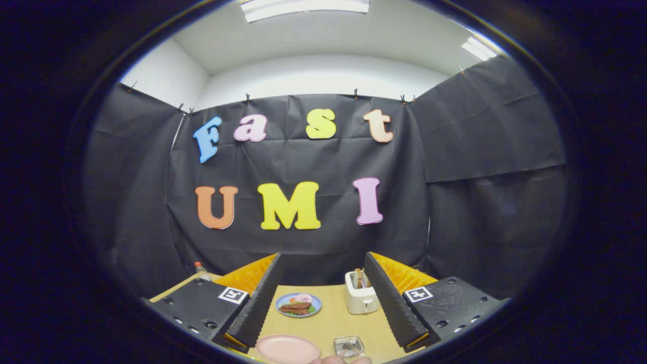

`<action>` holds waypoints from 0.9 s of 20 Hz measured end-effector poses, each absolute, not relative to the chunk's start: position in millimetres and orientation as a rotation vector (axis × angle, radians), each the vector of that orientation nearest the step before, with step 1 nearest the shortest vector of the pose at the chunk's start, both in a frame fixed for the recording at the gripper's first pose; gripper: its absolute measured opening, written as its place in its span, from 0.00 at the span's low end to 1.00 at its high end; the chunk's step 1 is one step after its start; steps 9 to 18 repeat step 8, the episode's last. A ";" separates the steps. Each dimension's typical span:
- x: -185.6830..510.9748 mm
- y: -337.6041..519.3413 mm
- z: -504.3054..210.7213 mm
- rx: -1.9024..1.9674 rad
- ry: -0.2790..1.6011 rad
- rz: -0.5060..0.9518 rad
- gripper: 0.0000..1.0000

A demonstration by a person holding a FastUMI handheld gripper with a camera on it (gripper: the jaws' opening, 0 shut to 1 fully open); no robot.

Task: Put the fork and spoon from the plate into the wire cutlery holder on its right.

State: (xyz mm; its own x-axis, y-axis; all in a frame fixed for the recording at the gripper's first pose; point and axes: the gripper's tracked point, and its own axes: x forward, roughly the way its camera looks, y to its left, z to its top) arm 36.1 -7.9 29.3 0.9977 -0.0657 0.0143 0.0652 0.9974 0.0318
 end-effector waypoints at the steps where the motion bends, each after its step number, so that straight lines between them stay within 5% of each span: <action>1: 34.0 -9.0 29.5 0.033 -0.018 -0.058 0.96; 18: 35.9 -6.1 33.7 0.047 -0.034 0.017 0.96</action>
